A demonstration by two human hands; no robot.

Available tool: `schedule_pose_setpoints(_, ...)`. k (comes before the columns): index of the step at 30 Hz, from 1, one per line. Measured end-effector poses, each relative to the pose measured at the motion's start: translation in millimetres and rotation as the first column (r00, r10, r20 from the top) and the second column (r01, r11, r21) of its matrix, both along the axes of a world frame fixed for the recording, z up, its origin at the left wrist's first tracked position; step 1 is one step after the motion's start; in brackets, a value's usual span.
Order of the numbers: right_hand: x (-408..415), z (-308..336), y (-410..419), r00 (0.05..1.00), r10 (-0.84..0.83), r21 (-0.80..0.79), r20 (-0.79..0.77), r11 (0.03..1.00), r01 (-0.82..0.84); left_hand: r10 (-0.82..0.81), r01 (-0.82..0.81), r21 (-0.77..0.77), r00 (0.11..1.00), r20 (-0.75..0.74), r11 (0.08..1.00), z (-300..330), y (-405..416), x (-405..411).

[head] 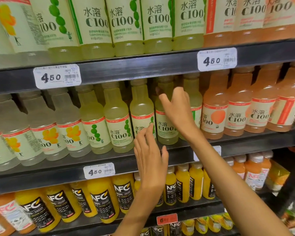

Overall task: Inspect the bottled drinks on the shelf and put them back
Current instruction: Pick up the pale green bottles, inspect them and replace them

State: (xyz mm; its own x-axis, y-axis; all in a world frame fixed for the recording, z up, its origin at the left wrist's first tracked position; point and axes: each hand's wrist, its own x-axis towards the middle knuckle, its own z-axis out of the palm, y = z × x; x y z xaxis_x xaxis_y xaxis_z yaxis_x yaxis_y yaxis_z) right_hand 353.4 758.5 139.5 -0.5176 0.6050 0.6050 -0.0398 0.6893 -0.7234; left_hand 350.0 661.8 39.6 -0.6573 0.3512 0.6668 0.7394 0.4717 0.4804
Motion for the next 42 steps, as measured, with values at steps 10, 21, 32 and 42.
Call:
schedule_pose_setpoints(10, 25.7, -6.9, -5.1, 0.918, 0.149, -0.139, -0.367, 0.967, -0.213, -0.254, 0.253, 0.033, 0.939, 0.232, 0.967, -5.4, -5.5, 8.0)
schedule_pose_setpoints(21, 70.8, -6.3, -6.9, 0.697, 0.441, -0.385, -0.565, 0.606, -0.696, -0.634, 0.493, 0.399, 0.596, 0.493, 0.773, 11.9, -38.8, 18.1)
schedule_pose_setpoints(32, 67.3, -9.6, -15.5, 0.386, 0.659, -0.472, -0.645, 0.053, -0.880, -0.766, 0.597, 0.621, -0.016, 0.643, 0.508, 4.5, -78.6, 46.7)
schedule_pose_setpoints(42, 75.6, 1.6, -33.4, 0.701, 0.638, -0.422, -0.317, 0.567, -0.707, -0.719, 0.522, 0.509, 0.367, 0.590, 0.684, 0.6, -85.6, 51.7)
